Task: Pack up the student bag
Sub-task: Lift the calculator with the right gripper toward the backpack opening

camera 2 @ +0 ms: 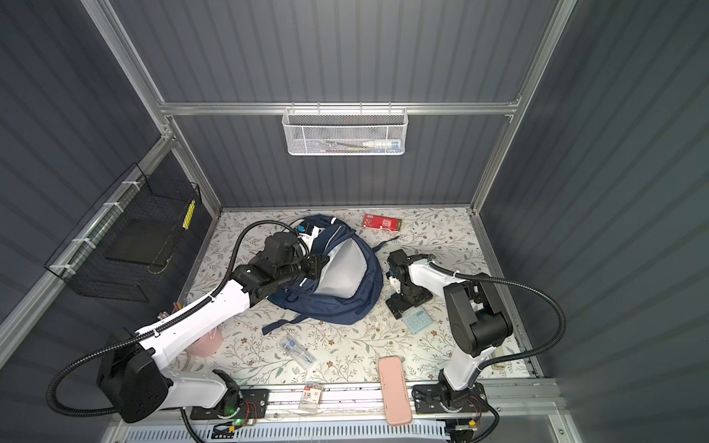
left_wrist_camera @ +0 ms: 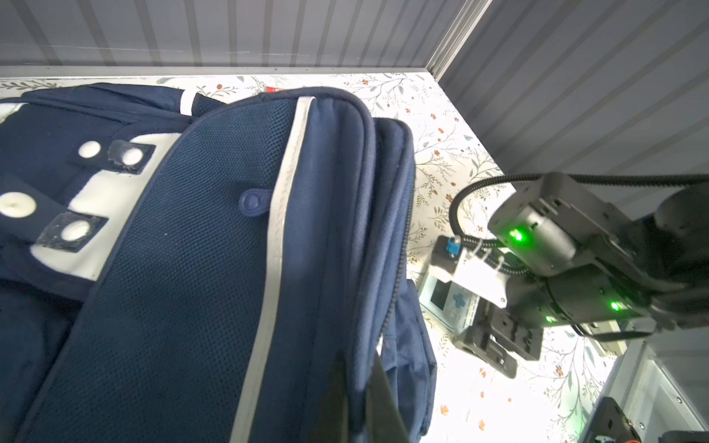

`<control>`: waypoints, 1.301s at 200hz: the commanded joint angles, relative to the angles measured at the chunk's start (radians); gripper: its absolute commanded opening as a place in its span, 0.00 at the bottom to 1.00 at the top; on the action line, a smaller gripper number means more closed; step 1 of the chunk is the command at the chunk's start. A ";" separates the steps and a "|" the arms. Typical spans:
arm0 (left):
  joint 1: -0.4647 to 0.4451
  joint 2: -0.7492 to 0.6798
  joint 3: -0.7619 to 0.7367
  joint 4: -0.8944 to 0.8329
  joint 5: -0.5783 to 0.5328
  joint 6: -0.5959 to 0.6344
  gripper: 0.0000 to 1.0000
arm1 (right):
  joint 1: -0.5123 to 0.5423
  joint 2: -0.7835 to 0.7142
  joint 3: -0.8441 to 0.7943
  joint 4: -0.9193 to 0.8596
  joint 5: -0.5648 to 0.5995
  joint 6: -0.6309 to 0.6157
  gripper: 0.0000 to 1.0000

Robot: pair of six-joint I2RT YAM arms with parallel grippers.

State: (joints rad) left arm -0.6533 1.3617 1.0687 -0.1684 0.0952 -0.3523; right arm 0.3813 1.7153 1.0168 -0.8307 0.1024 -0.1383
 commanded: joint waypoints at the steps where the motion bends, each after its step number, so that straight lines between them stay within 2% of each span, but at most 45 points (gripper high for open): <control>1: 0.008 0.002 -0.005 0.011 0.014 -0.023 0.00 | 0.008 0.025 -0.012 -0.067 0.038 -0.005 0.99; 37: 0.008 -0.009 -0.004 -0.002 0.009 -0.019 0.00 | 0.008 0.084 0.034 -0.142 0.043 -0.009 0.98; 57: 0.007 -0.010 -0.007 -0.002 0.006 -0.019 0.00 | 0.007 0.094 0.035 -0.147 -0.006 -0.028 0.94; 81: 0.007 0.002 -0.013 0.018 0.017 -0.030 0.00 | 0.007 0.100 0.009 -0.098 0.045 -0.021 0.89; 115: 0.007 0.033 0.013 0.009 0.035 -0.031 0.00 | 0.007 0.055 -0.016 -0.040 0.038 -0.029 0.80; 152: 0.007 0.031 0.011 0.017 0.028 -0.041 0.00 | 0.007 -0.038 -0.017 -0.011 0.014 -0.021 0.78; 176: 0.007 0.033 0.012 0.010 0.020 -0.042 0.00 | 0.008 -0.126 0.006 -0.042 0.038 0.014 0.77; 194: 0.007 0.037 0.017 0.011 0.022 -0.042 0.00 | 0.021 -0.186 0.043 -0.086 0.038 0.040 0.76; 216: 0.008 0.040 0.028 0.009 0.030 -0.044 0.00 | 0.086 -0.216 0.108 -0.121 0.033 0.066 0.77; 237: 0.008 0.030 0.033 0.011 0.028 -0.048 0.00 | 0.150 -0.168 0.227 -0.134 0.014 0.101 0.79; 260: 0.009 0.006 0.049 -0.003 0.026 -0.054 0.00 | 0.175 -0.058 0.381 -0.106 -0.103 0.156 0.79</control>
State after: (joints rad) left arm -0.6525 1.3861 1.0721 -0.1566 0.1177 -0.3790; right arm 0.5343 1.5658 1.2640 -0.9447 0.1024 -0.0578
